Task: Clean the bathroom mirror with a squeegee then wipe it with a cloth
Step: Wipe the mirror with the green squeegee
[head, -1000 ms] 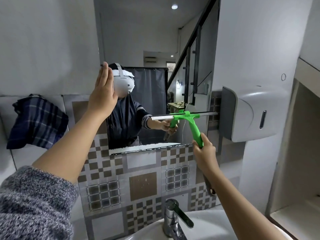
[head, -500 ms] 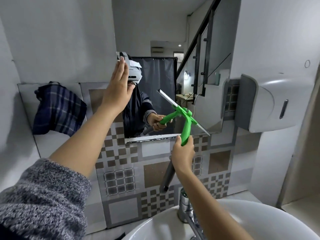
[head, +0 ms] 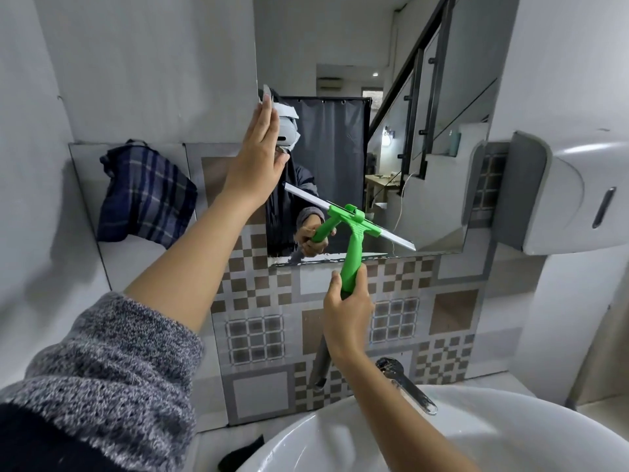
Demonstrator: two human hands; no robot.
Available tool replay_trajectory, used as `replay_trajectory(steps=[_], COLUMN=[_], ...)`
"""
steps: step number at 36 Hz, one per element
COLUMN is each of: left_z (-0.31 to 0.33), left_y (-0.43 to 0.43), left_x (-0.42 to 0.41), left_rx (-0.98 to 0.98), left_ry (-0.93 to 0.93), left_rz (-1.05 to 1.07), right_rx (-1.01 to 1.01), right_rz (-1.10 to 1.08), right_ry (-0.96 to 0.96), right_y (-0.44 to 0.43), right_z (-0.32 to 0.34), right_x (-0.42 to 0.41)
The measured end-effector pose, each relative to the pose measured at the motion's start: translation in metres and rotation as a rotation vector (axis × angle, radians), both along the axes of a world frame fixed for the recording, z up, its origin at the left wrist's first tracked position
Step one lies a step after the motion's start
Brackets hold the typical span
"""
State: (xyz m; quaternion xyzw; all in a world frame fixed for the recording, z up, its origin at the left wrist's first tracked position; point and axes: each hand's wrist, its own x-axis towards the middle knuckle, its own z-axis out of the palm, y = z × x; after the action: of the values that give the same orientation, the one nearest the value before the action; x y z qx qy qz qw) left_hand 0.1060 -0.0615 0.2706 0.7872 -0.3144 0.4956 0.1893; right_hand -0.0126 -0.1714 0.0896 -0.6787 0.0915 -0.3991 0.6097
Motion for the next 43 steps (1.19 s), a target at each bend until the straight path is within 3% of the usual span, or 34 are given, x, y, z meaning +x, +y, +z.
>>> replay_trajectory(steps=[11, 19, 34, 43], left_z=[-0.001, -0.009, -0.018, -0.026], left_y=[-0.001, -0.007, -0.014, -0.02], left_x=[0.002, 0.001, -0.006, -0.009], left_rx=[-0.009, -0.066, -0.103, -0.126], left_ry=[-0.009, -0.01, 0.031, 0.099], left_rz=[-0.015, -0.002, 0.023, 0.038], right_rx=[-0.199, -0.494, -1.059, -1.226], right_rz=[0.021, -0.042, -0.136, -0.162], right_ry=[0.053, 0.21, 0.241, 0.303], right_y=[-0.003, -0.024, -0.073, -0.105], right_z=[-0.009, -0.01, 0.019, 0.027], right_x=[-0.005, -0.016, -0.03, -0.03])
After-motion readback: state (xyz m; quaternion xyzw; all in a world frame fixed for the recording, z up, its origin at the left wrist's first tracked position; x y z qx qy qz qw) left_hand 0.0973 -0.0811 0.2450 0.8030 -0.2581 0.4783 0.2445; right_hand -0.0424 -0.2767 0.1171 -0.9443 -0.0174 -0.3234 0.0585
